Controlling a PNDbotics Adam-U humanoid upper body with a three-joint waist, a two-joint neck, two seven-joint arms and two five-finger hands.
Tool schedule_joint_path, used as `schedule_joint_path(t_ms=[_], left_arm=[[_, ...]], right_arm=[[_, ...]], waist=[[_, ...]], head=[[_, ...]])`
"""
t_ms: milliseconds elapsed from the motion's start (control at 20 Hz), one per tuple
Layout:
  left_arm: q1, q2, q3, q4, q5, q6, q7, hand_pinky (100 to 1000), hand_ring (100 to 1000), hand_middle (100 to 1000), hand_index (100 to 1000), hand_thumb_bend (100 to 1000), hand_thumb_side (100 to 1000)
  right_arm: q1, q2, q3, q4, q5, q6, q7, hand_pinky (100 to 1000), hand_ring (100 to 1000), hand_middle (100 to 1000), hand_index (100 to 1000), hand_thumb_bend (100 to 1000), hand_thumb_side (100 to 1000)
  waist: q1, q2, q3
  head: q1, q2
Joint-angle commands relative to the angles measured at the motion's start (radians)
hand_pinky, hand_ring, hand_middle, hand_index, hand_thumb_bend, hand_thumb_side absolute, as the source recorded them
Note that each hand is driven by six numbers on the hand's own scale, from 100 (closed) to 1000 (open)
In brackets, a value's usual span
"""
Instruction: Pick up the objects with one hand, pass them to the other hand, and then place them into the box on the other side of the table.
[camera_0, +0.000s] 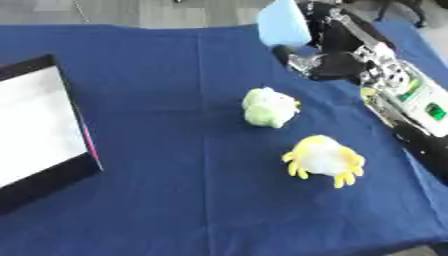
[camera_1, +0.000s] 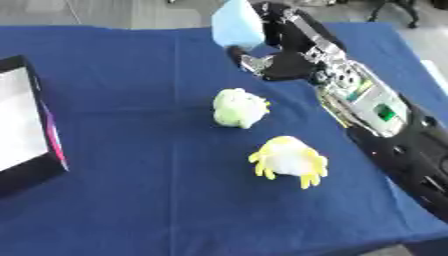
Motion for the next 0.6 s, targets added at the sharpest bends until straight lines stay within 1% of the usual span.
schedule_joint_path(t_ms=[50,150,300,600], left_arm=[[-0.029,0.032,-0.007,-0.028,-0.055,0.002,0.019,1000,771,751,749,100,560],[-0.035,0.031,-0.018,-0.041,-0.084,0.011,0.033,1000,772,754,750,100,558],[-0.052,0.021,-0.042,-0.055,-0.101,0.027,0.03,1000,773,755,752,100,554],[-0.104,0.0,-0.097,-0.025,-0.153,0.043,-0.023,1000,779,764,760,100,527]], right_arm=[[-0.022,-0.008,0.008,-0.015,-0.035,0.031,-0.021,702,565,621,648,100,100],[-0.028,-0.006,0.015,-0.015,-0.045,0.046,-0.025,702,564,621,649,100,100],[-0.043,-0.001,0.032,-0.015,-0.047,0.063,-0.022,701,563,621,652,100,100],[-0.076,0.009,0.071,-0.015,-0.015,0.044,-0.014,703,565,621,654,100,100]], waist=[[0.015,-0.038,0.003],[0.016,-0.038,0.005],[0.019,-0.04,0.013],[0.024,-0.042,0.026]], head=[[-0.01,0.003],[-0.014,0.005],[-0.024,0.007],[-0.041,0.007]])
